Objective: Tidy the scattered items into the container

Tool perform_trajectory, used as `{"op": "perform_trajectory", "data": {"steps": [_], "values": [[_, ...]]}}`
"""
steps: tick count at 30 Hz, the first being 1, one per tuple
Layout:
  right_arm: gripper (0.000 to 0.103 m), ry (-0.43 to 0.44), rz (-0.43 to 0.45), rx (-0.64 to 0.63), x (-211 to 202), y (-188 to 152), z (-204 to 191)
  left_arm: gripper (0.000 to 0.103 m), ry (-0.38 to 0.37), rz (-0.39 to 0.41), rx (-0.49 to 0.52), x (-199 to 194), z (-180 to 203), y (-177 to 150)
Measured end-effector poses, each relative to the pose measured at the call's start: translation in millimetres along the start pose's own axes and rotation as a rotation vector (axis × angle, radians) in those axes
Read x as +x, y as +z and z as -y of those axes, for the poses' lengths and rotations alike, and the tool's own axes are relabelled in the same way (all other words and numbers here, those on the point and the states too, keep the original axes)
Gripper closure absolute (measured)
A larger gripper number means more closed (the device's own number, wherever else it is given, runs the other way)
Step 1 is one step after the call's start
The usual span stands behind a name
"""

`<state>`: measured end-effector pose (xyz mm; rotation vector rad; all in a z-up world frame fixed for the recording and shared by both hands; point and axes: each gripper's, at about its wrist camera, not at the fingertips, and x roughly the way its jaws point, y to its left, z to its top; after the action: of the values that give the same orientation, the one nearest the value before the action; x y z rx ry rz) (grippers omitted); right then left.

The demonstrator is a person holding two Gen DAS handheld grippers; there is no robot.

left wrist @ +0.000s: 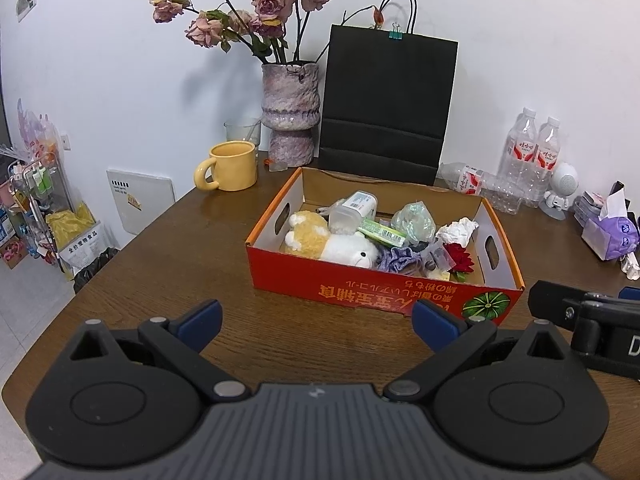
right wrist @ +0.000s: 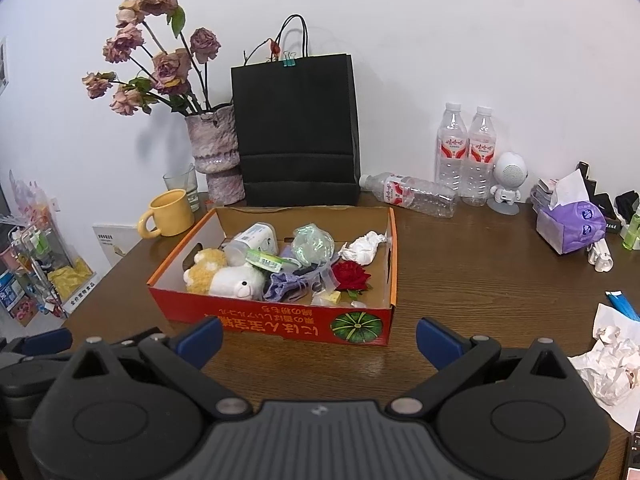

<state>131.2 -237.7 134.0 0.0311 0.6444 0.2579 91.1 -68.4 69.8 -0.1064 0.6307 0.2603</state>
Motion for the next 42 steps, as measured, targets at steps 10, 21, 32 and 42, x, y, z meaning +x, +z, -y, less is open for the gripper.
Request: {"op": "perform_trajectory", "data": {"steps": [10, 21, 32, 42], "values": [[0.0, 0.001, 0.007, -0.002, -1.9, -0.1, 0.5, 0.0, -0.002, 0.001, 0.0, -1.0, -1.0, -0.8], [0.0, 0.005, 0.003, 0.0, -0.9, 0.3, 1.1, 0.0, -0.002, -0.003, -0.003, 0.0, -1.5, -0.1], [0.0, 0.006, 0.002, -0.001, -0.8, 0.6, 1.3, 0.0, -0.004, -0.003, -0.004, 0.2, -1.7, -0.2], [0.0, 0.007, 0.004, 0.002, -1.6, -0.7, 1.2, 0.0, -0.003, -0.003, 0.0, 1.3, -1.0, -1.9]]}}
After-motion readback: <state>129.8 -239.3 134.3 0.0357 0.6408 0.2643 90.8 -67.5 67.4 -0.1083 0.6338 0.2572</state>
